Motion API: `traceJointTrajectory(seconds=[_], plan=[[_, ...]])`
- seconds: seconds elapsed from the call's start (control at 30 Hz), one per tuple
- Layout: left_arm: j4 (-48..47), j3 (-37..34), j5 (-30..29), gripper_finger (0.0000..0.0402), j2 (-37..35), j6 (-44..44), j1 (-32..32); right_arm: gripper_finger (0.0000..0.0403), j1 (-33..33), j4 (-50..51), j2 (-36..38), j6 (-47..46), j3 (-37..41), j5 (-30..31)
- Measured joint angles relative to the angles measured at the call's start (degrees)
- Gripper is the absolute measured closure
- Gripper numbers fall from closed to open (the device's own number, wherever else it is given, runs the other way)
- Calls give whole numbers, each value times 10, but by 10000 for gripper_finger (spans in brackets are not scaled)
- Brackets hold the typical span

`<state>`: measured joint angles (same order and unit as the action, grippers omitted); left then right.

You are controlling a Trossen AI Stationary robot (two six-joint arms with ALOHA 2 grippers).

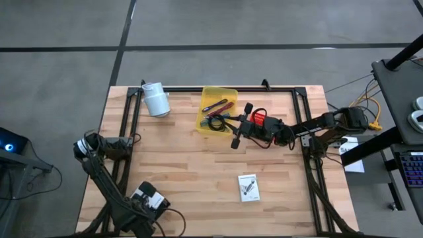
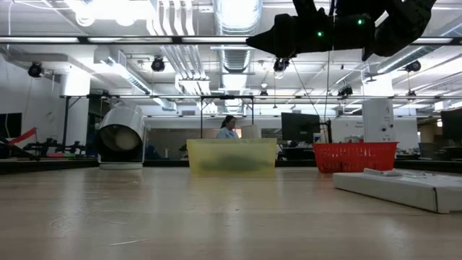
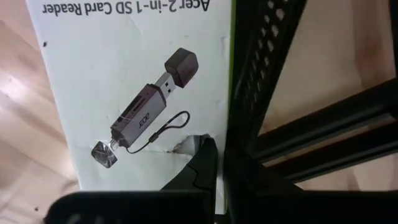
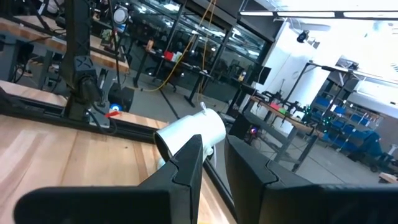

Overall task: Pick and place items into bin
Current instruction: Put the left white card reader box into the black bin, then put the white card reader box into the black bin

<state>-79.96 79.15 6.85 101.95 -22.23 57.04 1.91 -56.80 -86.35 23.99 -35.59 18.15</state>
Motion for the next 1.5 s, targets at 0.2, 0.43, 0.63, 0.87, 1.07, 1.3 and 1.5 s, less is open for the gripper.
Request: traceJointTrajectory(seconds=[0.2, 0.43, 0.63, 0.87, 1.07, 1.3, 1.5], plan=[[4, 0, 1, 401, 0, 0, 4, 346, 0, 0, 0, 8, 0, 0], [5, 0, 1, 401, 0, 1, 4, 346, 0, 0, 0, 15, 0, 0], [18, 2, 4, 401, 0, 0, 5, 346, 0, 0, 0, 15, 0, 0], [39, 1, 4, 401, 0, 0, 5, 346, 0, 0, 0, 15, 0, 0], [44, -1, 1, 393, 0, -44, 4, 346, 0, 0, 0, 14, 0, 0], [45, -1, -20, 331, 0, -47, 4, 346, 0, 0, 0, 15, 0, 0], [41, -1, -40, 264, 0, -74, 3, 346, 0, 0, 0, 15, 0, 0]])
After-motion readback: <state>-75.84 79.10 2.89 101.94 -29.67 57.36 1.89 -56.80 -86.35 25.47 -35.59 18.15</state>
